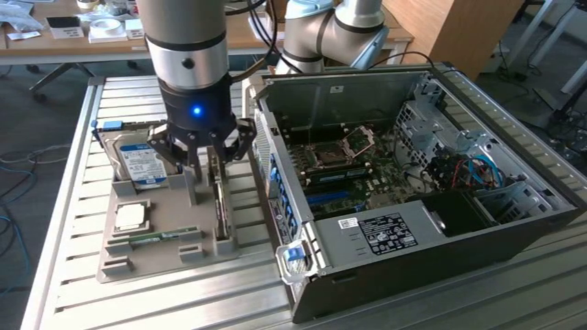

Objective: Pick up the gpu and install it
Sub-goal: 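Pick up the gpu and move the gpu toward the slot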

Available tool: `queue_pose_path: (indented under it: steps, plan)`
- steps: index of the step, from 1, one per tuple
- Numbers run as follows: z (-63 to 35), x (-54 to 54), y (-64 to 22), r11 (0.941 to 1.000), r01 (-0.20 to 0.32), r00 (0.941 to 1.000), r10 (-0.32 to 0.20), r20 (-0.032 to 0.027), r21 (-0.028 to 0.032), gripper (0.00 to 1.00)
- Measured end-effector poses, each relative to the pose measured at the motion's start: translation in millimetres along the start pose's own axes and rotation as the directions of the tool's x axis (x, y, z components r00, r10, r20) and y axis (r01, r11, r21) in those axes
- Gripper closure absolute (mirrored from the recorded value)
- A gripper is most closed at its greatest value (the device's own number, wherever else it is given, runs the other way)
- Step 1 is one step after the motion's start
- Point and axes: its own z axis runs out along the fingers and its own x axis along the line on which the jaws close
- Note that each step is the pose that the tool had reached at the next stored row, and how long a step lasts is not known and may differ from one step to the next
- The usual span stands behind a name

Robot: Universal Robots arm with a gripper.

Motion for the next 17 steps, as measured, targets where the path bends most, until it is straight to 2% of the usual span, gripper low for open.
queue_pose_path:
  steps: [4,17]
  plan:
    - [4.5,-4.7,0.2,1.0,0.0,1.0,0.0,-0.0001,0.0,0.59]
    - [26.4,-5.5,-0.4,1.0,0.0,1.0,0.0,-0.0001,0.0001,0.59]
